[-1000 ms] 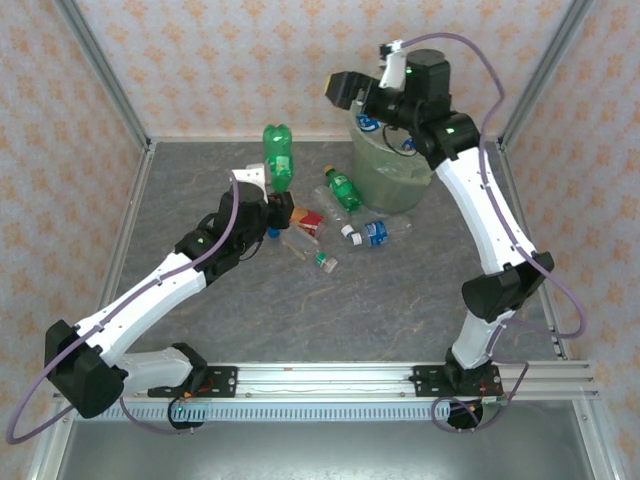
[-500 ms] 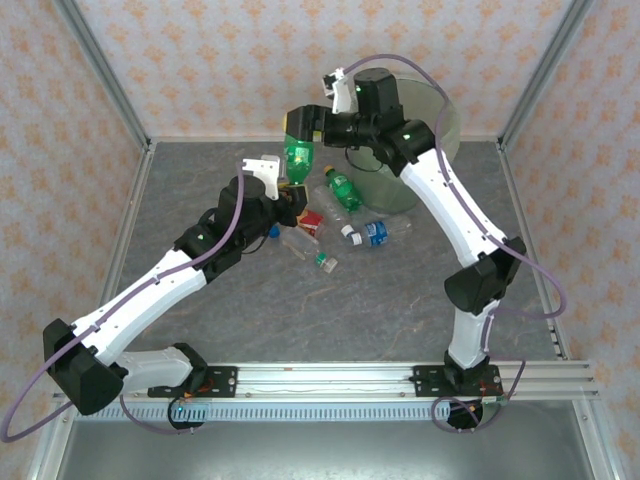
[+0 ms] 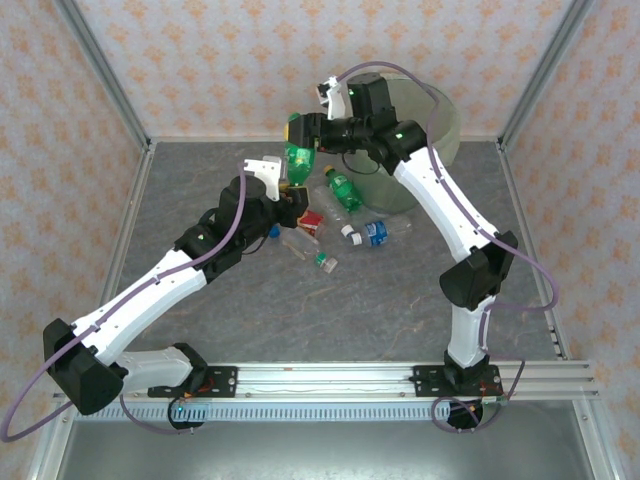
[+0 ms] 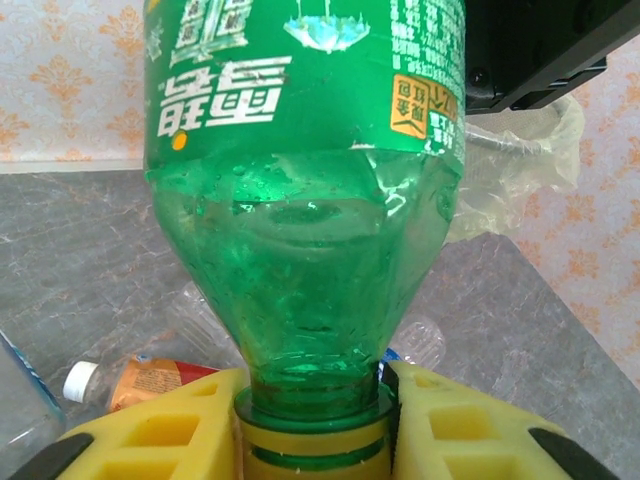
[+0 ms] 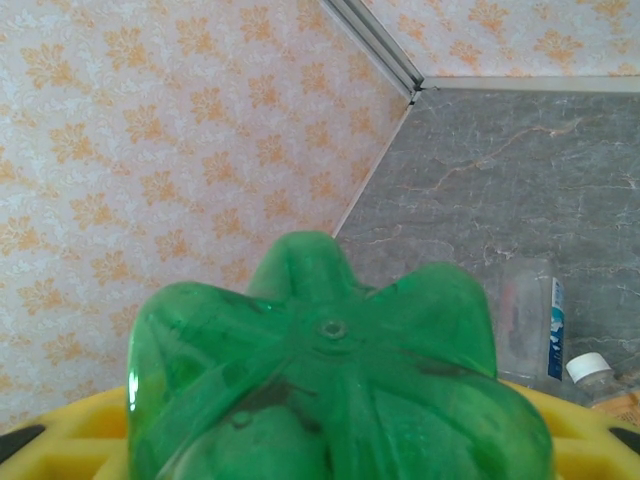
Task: Put the plastic bottles in the bin
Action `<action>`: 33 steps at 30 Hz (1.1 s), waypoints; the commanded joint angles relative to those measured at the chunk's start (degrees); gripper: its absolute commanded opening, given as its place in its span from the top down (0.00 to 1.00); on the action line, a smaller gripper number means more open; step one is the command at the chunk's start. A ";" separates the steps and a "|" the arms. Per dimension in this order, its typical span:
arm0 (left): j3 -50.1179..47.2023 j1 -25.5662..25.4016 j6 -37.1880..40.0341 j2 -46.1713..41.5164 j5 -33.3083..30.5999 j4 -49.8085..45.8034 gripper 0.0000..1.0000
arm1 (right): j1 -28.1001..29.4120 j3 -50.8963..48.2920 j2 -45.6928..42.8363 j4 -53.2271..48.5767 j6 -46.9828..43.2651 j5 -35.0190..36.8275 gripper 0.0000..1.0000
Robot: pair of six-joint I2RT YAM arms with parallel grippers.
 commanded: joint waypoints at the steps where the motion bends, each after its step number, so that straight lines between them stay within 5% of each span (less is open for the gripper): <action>1: 1.14 -0.31 0.60 -1.18 -0.86 1.56 0.57 | -0.22 3.49 -0.24 -0.25 0.08 0.25 0.47; 4: 1.37 -0.27 0.29 -2.07 -1.26 1.87 0.48 | -1.78 3.70 -0.47 0.38 1.49 0.35 0.49; 7: 1.65 -0.31 -0.55 -2.90 -2.29 1.78 0.18 | -3.72 3.70 -1.25 1.51 2.54 1.01 0.51; 11: 1.49 -0.30 -1.96 -4.41 -3.77 1.85 0.01 | -7.65 3.79 -2.42 3.02 4.52 2.25 0.51; 24: -0.84 -0.14 -7.00 -8.75 -11.55 -1.23 0.01 | -22.58 5.90 -4.37 2.73 7.39 17.90 0.53; 33: -3.18 -0.13 -9.28 -13.11 -14.46 -3.76 0.01 | -25.16 7.92 -1.95 2.96 1.60 33.96 0.53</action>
